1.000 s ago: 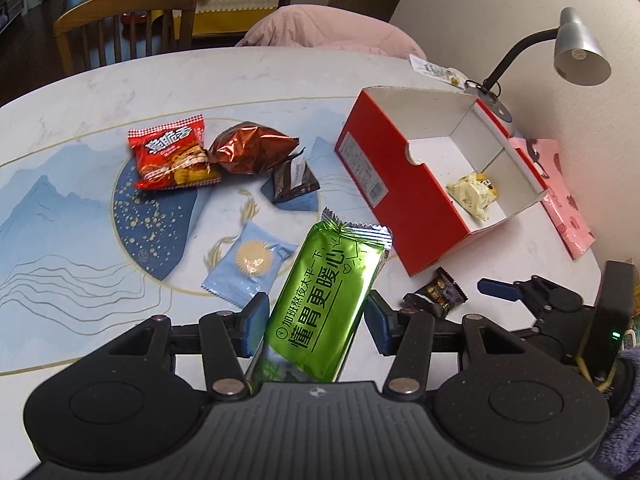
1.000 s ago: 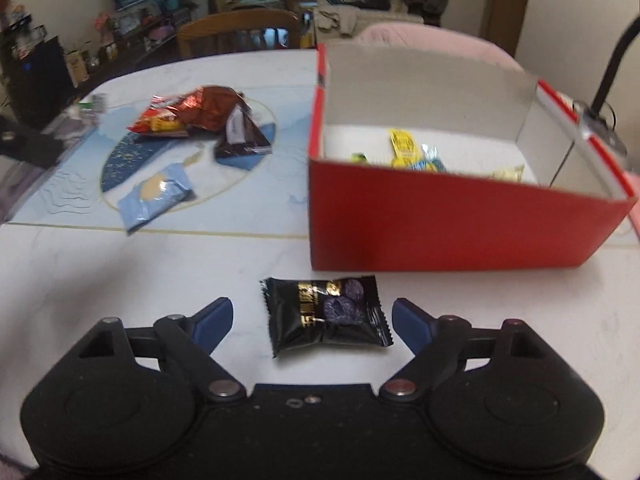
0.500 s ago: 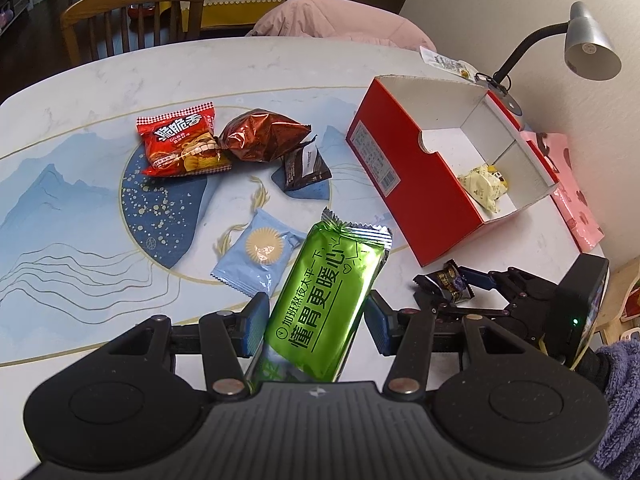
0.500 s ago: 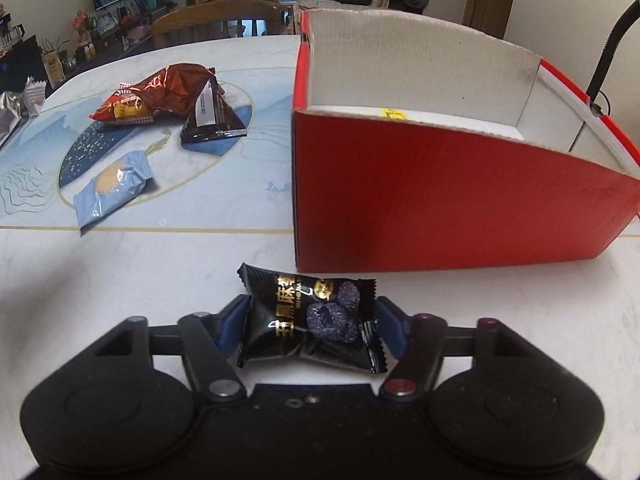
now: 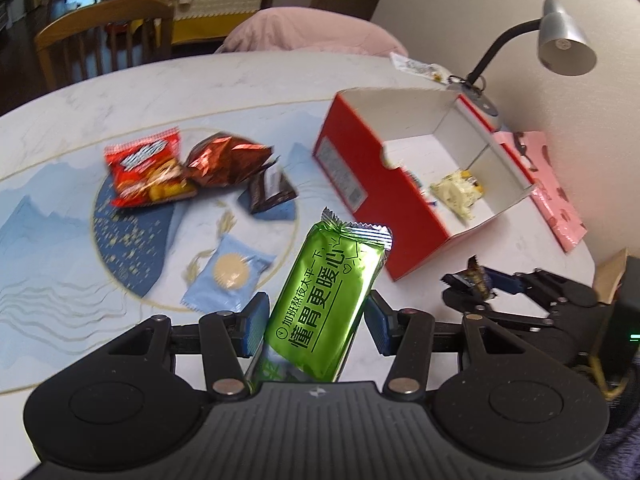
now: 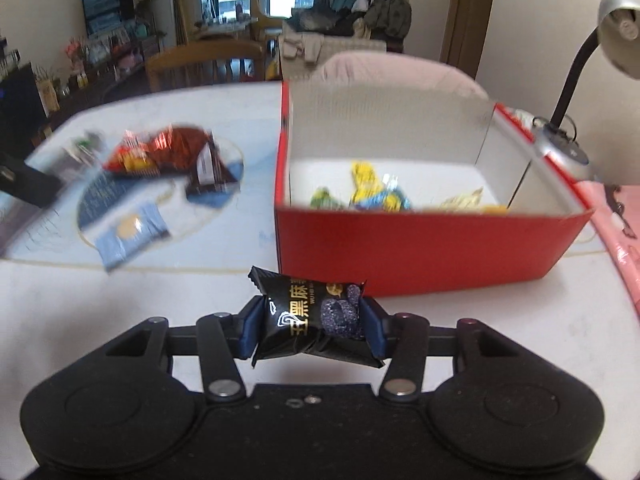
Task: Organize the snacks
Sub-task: 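Carry the green bar and black packet over the red box with both grippers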
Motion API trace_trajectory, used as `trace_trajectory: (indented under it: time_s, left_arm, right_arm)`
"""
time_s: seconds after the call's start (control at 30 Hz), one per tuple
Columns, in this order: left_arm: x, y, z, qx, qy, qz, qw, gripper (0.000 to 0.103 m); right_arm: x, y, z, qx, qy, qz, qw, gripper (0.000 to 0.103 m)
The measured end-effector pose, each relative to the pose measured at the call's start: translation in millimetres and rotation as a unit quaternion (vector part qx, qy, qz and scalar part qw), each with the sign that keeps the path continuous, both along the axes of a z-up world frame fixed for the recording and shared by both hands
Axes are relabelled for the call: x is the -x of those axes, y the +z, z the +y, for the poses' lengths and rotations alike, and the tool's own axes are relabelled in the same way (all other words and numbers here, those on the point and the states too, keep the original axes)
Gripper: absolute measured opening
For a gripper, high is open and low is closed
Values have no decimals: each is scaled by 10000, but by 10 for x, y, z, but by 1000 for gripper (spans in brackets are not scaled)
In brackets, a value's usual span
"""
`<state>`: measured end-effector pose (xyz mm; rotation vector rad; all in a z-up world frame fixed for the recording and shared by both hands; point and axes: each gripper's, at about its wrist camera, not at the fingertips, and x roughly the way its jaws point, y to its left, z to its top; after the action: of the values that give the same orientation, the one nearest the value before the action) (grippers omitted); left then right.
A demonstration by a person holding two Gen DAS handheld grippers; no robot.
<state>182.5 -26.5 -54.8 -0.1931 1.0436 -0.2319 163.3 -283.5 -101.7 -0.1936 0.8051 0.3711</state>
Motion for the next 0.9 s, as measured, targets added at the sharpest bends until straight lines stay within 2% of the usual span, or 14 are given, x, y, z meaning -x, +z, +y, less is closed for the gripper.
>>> trace_trajectory:
  time_s: [0.2,0.33,0.57,0.9]
  left_arm:
    - [-193,177,-299,-67,-288,-252,9992,51]
    - [-432,286,-564,-201,-442,-384,9981,51]
    - [-928,334,-1063,-538,-653,-383,9957,51]
    - [-1677,56,-1655,-1144,-781,43,9904,51]
  right_arm:
    - [-157,474,-183,-25,-73,-350,9994,50]
    - [-412,593,-259,88,-145,-498,9986,51]
    - [-926,496,-494,120,-301,-228,9992,51]
    - [-1574,222,-755,280,-465,213,9983,51]
